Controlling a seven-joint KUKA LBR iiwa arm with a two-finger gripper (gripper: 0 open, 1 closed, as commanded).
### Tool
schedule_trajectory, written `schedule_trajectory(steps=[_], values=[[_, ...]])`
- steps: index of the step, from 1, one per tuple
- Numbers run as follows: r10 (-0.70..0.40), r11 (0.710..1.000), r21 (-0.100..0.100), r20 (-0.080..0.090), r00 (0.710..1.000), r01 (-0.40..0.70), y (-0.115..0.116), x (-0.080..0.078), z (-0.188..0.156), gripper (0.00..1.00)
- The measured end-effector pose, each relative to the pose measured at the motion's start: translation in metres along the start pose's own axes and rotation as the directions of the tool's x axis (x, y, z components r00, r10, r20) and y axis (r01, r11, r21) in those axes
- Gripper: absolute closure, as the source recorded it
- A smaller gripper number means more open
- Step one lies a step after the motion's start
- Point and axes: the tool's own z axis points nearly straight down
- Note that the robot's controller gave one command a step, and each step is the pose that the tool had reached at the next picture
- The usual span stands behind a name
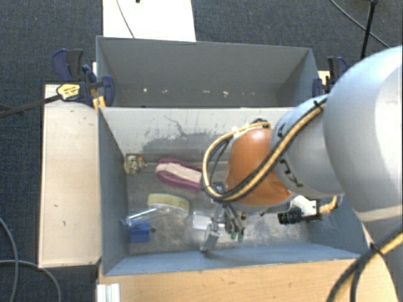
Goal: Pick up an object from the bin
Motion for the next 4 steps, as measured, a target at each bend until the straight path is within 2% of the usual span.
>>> schedule_trajectory(steps=[1,2,3,4], values=[[0.003,1.000,-0.001,0.001,1.000,-0.003,0.000,0.000,0.000,0.00],[0.005,1.000,-0.001,0.001,1.000,-0.005,0.000,0.000,0.000,1.00],[0.005,1.000,0.000,0.001,1.000,-0.005,0.000,-0.002,-0.046,1.00],[0.004,1.000,0.000,0.000,1.000,-0.004,0.001,-0.003,-0.049,1.00]])
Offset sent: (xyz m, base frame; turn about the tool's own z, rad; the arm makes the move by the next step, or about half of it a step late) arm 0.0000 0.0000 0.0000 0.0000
